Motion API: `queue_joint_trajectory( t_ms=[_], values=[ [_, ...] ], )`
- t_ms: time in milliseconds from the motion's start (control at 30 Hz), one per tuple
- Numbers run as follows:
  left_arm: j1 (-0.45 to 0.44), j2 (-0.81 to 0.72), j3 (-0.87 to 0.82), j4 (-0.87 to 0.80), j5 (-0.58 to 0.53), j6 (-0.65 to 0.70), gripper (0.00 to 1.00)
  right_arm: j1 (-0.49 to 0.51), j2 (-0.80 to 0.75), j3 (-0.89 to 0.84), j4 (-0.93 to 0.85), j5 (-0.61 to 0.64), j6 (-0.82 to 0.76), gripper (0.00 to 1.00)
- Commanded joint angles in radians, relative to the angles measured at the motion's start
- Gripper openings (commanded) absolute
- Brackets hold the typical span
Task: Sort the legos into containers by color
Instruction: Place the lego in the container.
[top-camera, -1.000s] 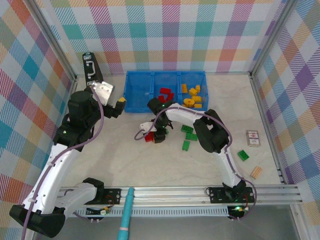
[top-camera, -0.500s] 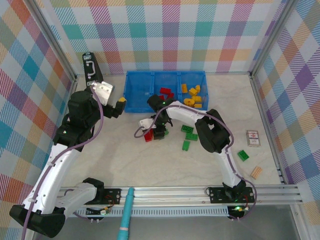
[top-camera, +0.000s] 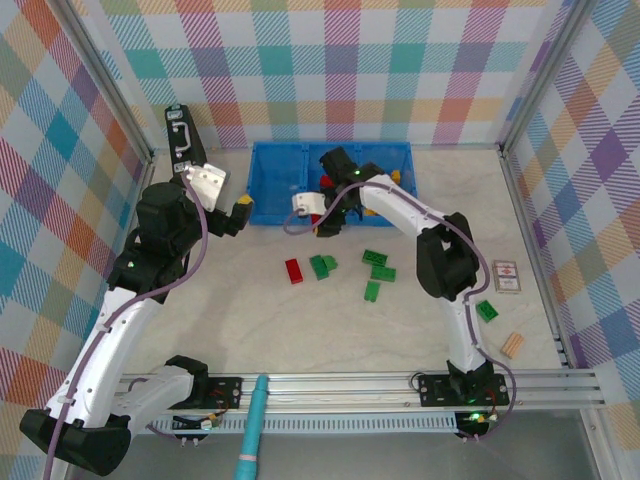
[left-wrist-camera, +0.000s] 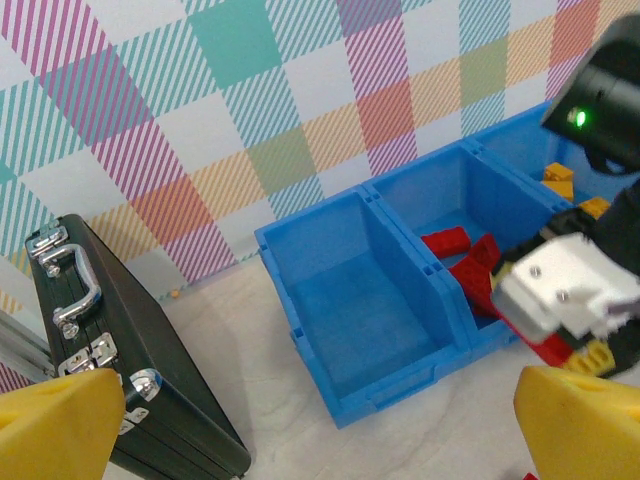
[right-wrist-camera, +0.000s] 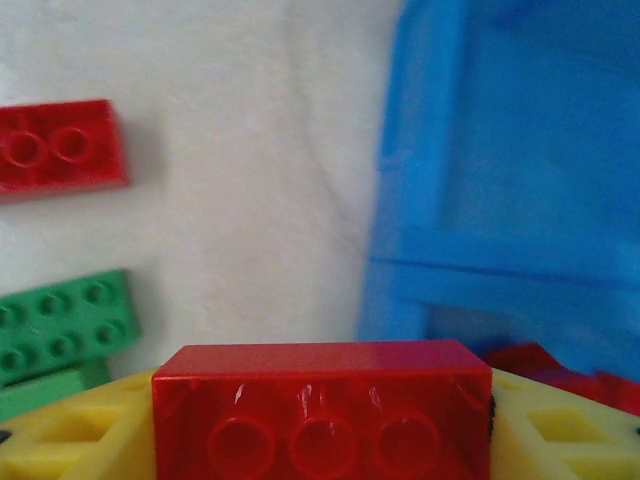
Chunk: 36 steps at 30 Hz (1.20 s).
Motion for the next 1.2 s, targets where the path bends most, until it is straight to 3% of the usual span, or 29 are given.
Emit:
queue_joint_trajectory(
  t_ms=[0, 333, 633, 1167],
  values=[
    [0.011, -0.013, 0.004, 0.021, 0.016, -0.010, 1.00, -0.033, 0.030, 0.082, 0.004, 0.008, -0.016, 0.52],
    [0.011, 0.002, 0.021, 0.010, 0.017, -0.009, 1.00, -0.085, 0.216, 0.249, 0.136, 0.121, -0.057, 0.53],
    [0.011, 0.015, 0.035, -0.005, 0.014, -0.008, 1.00, -0.088, 0.321, 0.332, 0.192, 0.140, -0.064, 0.66],
    [0.011, -0.007, 0.034, -0.004, 0.025, -0.016, 1.00, -0.084, 0.203, 0.278, 0.190, 0.142, -0.063, 0.85]
  ],
)
